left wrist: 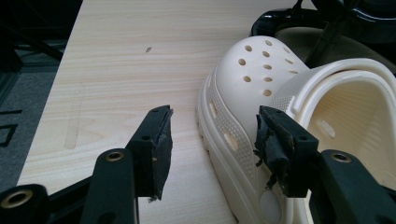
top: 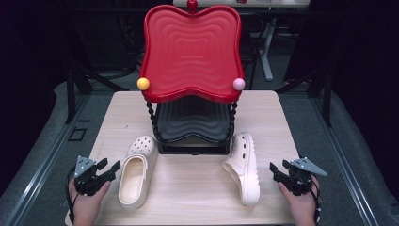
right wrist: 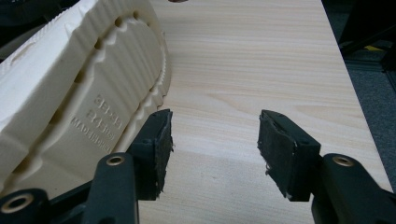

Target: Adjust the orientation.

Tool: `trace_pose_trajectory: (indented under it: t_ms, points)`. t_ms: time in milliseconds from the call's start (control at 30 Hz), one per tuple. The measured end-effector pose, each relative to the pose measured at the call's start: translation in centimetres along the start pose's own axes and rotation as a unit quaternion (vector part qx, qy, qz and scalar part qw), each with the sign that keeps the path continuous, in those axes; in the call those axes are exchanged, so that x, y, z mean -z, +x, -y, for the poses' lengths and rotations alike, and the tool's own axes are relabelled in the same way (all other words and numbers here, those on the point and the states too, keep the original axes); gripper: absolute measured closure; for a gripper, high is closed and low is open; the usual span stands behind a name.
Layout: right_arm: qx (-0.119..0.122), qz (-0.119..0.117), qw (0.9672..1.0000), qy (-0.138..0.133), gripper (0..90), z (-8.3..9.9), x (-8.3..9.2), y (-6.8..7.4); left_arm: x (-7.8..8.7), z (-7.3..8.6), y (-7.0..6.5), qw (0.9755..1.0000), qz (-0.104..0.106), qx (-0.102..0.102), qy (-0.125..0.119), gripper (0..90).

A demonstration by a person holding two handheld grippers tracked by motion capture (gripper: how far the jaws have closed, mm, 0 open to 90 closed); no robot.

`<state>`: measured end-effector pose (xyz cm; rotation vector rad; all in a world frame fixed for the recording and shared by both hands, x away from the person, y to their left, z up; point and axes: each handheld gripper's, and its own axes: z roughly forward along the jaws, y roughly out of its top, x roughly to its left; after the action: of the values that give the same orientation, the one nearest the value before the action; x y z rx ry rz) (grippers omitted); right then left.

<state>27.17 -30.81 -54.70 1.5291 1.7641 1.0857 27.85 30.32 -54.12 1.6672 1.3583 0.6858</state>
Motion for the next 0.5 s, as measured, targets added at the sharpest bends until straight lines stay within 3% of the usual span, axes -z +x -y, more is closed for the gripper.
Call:
trace_pose_trajectory:
  t_ms: [500]
  points:
    - [0.010,-0.003,0.9999,-0.010,44.1,-0.25,0.49,0.35,0.76,-0.16,-0.36,0.9999,0.009,-0.008,-0.010,46.8]
